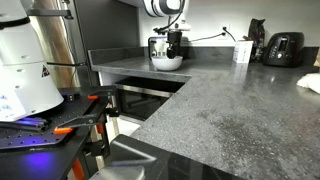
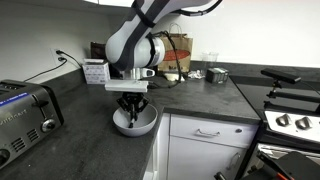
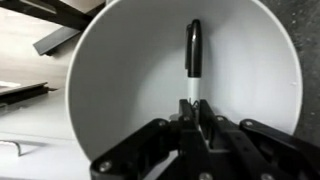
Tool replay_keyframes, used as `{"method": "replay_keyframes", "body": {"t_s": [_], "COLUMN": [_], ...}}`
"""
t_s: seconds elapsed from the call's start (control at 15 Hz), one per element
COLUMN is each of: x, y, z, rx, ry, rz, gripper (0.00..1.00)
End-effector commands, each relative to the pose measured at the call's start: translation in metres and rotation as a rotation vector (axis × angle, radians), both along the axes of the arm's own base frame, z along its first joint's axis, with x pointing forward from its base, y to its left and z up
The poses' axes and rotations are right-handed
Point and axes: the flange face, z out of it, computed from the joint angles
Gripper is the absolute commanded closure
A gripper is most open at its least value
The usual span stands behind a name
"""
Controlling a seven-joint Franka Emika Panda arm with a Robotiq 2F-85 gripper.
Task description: Remove the marker from the bowl and put it on the counter
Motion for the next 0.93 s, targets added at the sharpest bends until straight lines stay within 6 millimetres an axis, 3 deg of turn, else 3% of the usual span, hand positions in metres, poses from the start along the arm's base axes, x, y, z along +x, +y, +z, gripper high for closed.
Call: {"method": "replay_keyframes", "body": {"t_s": [0.0, 0.13, 0.27, 0.47, 0.67, 0.87], "x": [-0.002, -0.005, -0.001, 0.026, 0.063, 0.101], "y": [0.004, 0.005, -0.007, -0.056, -0.115, -0.163], "z": [0.030, 0.054, 0.077, 0.098, 0.096, 0.078], "rx": [0.048, 0.060, 0.037, 0.001, -0.009, 0.009], "ry": [0.059, 0.088, 0.075, 0.010, 0.012, 0.037], "rz": [0.008, 0.012, -0.043, -0.198, -0.380, -0.525], "gripper": [0.97, 0.97, 0.97, 0.97, 0.97, 0.97]}}
